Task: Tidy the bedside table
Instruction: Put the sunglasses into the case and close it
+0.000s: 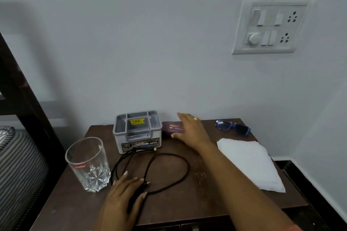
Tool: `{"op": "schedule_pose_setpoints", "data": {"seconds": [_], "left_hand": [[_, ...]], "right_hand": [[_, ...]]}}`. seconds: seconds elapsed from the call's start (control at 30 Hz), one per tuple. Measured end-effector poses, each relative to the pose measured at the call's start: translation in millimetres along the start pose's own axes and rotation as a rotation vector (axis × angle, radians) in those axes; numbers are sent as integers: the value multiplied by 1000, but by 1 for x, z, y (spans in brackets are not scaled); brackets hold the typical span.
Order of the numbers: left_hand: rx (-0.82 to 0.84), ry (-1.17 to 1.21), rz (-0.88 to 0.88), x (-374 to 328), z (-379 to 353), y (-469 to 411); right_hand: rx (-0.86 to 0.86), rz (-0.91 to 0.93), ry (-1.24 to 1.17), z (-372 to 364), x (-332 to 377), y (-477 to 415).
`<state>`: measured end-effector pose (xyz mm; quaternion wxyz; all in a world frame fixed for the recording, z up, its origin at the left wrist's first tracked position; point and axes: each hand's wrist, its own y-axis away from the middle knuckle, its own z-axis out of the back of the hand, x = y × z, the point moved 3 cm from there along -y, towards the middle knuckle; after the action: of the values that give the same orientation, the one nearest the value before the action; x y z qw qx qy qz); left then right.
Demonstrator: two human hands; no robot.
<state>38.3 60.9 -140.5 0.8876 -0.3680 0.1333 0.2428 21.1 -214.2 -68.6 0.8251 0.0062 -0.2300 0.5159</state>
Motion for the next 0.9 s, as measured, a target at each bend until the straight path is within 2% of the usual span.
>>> {"op": "schedule_pose_setpoints", "data": {"seconds": [0.1, 0.27, 0.43, 0.6, 0.73, 0.9], "left_hand": [[-20, 4, -4, 1, -1, -2], [-32, 17, 0, 1, -3, -3], [-19, 0, 14, 0, -3, -4], [0, -37, 53, -4, -1, -5], [92, -37, 61, -18, 1, -8], [223, 81, 28, -27, 1, -8]], "right_hand": [[119, -33, 50, -7, -12, -11], [87, -12, 34, -2, -17, 3], [-16, 12, -44, 32, 1, 61], [104, 145, -71, 36, 30, 134], [209, 248, 9, 26, 40, 165], [215, 300, 33, 22, 40, 170]]}}
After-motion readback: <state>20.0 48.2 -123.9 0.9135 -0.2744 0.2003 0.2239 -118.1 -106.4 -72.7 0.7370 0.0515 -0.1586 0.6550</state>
